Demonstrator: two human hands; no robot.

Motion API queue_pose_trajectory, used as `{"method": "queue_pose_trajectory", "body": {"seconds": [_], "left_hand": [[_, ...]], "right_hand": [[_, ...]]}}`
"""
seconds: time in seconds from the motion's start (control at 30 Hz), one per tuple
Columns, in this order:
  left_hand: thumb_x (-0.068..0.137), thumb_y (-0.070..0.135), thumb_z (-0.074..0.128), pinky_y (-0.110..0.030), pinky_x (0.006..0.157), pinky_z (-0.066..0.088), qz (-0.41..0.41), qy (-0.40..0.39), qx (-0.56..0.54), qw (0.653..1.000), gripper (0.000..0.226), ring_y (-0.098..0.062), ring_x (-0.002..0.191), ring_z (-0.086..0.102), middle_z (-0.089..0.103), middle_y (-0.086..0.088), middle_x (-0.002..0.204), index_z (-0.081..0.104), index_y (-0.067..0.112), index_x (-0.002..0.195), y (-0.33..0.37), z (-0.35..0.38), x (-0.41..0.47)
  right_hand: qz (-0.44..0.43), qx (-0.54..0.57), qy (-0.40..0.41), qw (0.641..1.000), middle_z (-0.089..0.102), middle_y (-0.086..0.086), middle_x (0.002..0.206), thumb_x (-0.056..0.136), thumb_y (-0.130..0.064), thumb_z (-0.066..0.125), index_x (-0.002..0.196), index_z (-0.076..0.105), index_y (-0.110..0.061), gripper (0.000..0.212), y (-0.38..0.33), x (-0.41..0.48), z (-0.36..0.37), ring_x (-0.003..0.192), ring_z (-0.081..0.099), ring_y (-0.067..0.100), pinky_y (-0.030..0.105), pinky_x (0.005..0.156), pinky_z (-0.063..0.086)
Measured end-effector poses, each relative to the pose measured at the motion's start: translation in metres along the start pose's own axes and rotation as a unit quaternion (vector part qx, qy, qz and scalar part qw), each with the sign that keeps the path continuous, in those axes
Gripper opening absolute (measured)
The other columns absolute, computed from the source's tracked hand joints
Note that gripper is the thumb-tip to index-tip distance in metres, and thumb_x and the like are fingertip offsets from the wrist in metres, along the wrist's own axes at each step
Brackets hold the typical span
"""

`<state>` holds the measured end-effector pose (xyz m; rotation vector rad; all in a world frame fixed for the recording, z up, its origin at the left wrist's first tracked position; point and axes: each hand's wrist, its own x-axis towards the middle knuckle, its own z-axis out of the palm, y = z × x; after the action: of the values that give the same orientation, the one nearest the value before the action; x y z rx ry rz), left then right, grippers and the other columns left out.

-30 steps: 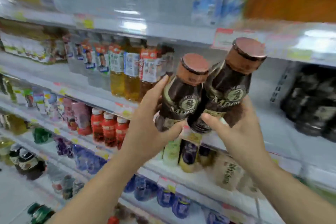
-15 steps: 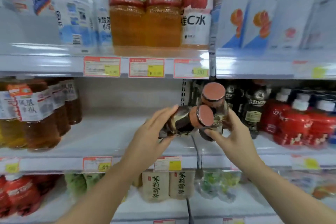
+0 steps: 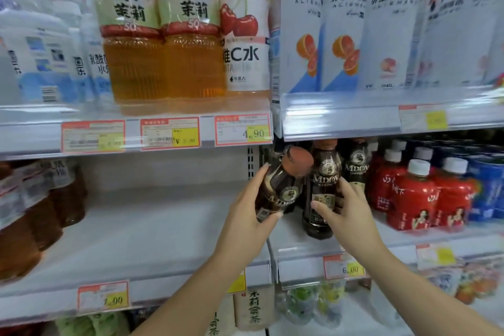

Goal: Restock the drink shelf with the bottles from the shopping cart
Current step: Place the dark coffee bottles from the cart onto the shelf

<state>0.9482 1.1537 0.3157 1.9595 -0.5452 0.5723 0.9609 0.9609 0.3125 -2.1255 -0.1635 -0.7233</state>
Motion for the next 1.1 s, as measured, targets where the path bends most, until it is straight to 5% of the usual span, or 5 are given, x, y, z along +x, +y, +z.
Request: {"method": "queue_pose_trajectory", "body": {"seconds": [0.33, 0.6, 0.87, 1.0, 1.1], "left_hand": [[0.078, 0.003, 0.071, -0.023, 0.102, 0.042, -0.045, 0.050, -0.100, 0.993, 0.086, 0.007, 0.117, 0.049, 0.052, 0.024, 0.128, 0.026, 0.054, 0.131, 0.008, 0.041, 0.019], [0.082, 0.014, 0.069, -0.035, 0.102, 0.044, -0.083, 0.073, -0.074, 0.991, 0.077, -0.001, 0.117, 0.052, 0.054, 0.015, 0.130, 0.026, 0.053, 0.133, 0.003, 0.055, 0.029], [0.087, 0.016, 0.062, -0.037, 0.104, 0.041, -0.122, -0.036, 0.013, 0.992, 0.075, -0.009, 0.123, 0.049, 0.051, 0.011, 0.135, 0.019, 0.039, 0.144, -0.009, 0.053, 0.019], [0.089, 0.013, 0.060, -0.034, 0.103, 0.042, -0.133, -0.046, 0.035, 0.989, 0.074, -0.010, 0.121, 0.050, 0.052, 0.009, 0.134, 0.018, 0.035, 0.145, -0.008, 0.053, 0.022], [0.088, 0.011, 0.061, -0.032, 0.102, 0.041, -0.140, -0.034, 0.043, 0.989, 0.074, -0.012, 0.122, 0.050, 0.053, 0.007, 0.134, 0.019, 0.033, 0.145, -0.009, 0.056, 0.024]], "right_hand": [[-0.017, -0.079, 0.065, 0.995, 0.052, -0.002, 0.127, 0.077, -0.034, 0.073, 0.144, 0.029, -0.022, 0.081, 0.011, -0.009, 0.006, 0.110, 0.053, 0.016, 0.030, 0.081, 0.049], [-0.023, -0.046, 0.072, 0.996, 0.046, -0.003, 0.127, 0.080, -0.025, 0.072, 0.142, 0.033, -0.023, 0.073, 0.017, -0.003, 0.006, 0.114, 0.051, 0.014, 0.037, 0.091, 0.050], [-0.033, -0.028, 0.167, 0.985, 0.045, -0.001, 0.133, 0.079, -0.022, 0.072, 0.136, 0.041, -0.019, 0.066, 0.023, -0.008, -0.018, 0.123, 0.042, 0.014, 0.031, 0.101, 0.038], [0.080, 0.044, 0.048, 0.995, 0.033, 0.005, 0.148, 0.075, -0.023, 0.076, 0.147, 0.018, -0.015, 0.093, 0.041, 0.011, -0.028, 0.137, 0.031, 0.020, 0.037, 0.112, 0.030], [0.083, 0.035, -0.006, 0.996, 0.048, 0.003, 0.139, 0.076, -0.019, 0.075, 0.146, 0.022, -0.017, 0.088, 0.047, 0.020, -0.026, 0.128, 0.045, 0.020, 0.038, 0.106, 0.039]]}}
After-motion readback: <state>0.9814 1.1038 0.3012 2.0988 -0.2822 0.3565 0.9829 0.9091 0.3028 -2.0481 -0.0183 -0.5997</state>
